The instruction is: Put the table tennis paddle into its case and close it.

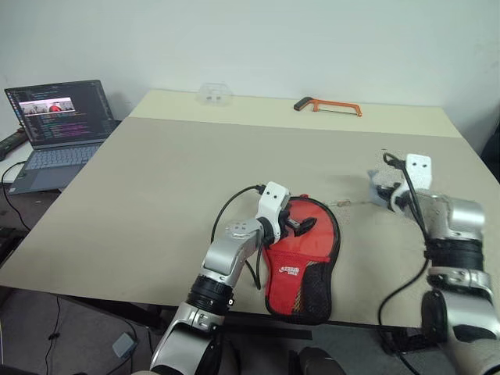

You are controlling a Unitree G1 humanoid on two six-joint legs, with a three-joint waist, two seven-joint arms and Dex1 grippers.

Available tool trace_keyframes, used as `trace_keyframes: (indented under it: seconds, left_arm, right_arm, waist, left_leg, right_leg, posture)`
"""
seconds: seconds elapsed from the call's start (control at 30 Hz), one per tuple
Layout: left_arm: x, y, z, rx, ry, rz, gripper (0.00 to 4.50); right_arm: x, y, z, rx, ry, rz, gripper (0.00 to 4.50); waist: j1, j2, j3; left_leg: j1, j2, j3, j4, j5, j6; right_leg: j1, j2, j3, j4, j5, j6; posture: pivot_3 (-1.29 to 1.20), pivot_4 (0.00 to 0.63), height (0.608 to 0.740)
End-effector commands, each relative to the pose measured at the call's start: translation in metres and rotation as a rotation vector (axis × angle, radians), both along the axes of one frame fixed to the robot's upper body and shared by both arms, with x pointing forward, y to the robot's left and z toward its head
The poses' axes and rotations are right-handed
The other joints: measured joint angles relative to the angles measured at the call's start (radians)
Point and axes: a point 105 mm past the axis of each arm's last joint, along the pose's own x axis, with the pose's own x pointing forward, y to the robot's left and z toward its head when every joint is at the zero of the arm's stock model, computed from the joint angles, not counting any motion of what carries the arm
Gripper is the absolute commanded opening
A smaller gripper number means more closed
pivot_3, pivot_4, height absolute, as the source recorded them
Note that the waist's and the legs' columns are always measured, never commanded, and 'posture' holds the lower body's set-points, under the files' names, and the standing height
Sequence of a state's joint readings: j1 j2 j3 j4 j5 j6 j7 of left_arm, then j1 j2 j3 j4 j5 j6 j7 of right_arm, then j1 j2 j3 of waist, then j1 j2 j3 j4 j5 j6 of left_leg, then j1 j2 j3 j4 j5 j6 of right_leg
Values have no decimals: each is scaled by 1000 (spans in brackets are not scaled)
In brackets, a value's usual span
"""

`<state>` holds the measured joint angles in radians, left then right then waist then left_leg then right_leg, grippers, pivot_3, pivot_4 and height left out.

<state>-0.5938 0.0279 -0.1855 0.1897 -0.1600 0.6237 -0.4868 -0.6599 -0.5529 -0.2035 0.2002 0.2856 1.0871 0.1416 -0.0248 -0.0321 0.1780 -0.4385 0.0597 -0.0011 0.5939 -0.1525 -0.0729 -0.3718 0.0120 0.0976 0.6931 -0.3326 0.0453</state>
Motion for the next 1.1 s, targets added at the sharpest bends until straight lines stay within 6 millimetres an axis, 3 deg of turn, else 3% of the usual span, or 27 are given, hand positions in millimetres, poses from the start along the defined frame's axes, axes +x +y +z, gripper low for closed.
trace_keyframes:
  seconds: [0.03, 0.3, 0.47, 0.67, 0.87, 0.97, 1.1]
  left_arm:
    - [1, 6, -15, 28, 55, 17, 4500]
    - [0, 2, -20, 49, 69, -16, 4500]
    - [4, 0, -18, 53, 65, -23, 4500]
    - [3, -4, -21, 70, 74, -44, 4500]
    - [3, -6, -23, 87, 79, -54, 4500]
    - [2, -6, -23, 97, 75, -59, 4500]
    - [3, -4, -17, 91, 59, -56, 4500]
  right_arm:
    - [-26, -3, 16, -66, 28, 163, 721]
    - [-141, 47, 5, -345, 271, 1089, 676]
    - [-190, 63, -6, -311, 364, 1385, 672]
    - [-238, 98, -15, -215, 384, 1733, 671]
    - [-254, 113, -36, -248, 393, 1946, 649]
    - [-247, 112, -45, -299, 401, 1966, 644]
    - [-220, 109, -47, -366, 369, 1902, 644]
  waist:
    - [0, 1, -1]
    - [-6, 5, -2]
    - [-3, 4, -2]
    - [-1, 3, -2]
    - [2, 3, -2]
    - [2, 3, -2]
    - [0, 3, -2]
  left_leg:
    - [0, 0, 0, 0, 0, 0]
    - [2, 0, -2, -1, -1, 1]
    - [5, -2, -3, 1, -1, 1]
    - [5, -2, -5, 1, -1, 1]
    - [5, -3, -9, 1, -1, 1]
    - [5, -4, -11, 1, -1, 1]
    - [5, -4, -12, 1, -1, 1]
  right_leg:
    - [0, 0, 0, 0, -1, 1]
    - [8, 0, -1, -12, -1, 6]
    - [12, -1, -2, -13, 0, 7]
    - [15, -2, -4, -15, 0, 7]
    - [16, -2, -7, -16, 0, 7]
    - [18, -3, -10, -17, 0, 7]
    - [19, -3, -10, -17, 0, 7]
  posture:
    - [0, 150, 740]
    - [0, 150, 740]
    - [0, 150, 740]
    - [0, 150, 740]
    - [0, 150, 740]
    - [0, 150, 740]
    - [0, 150, 740]
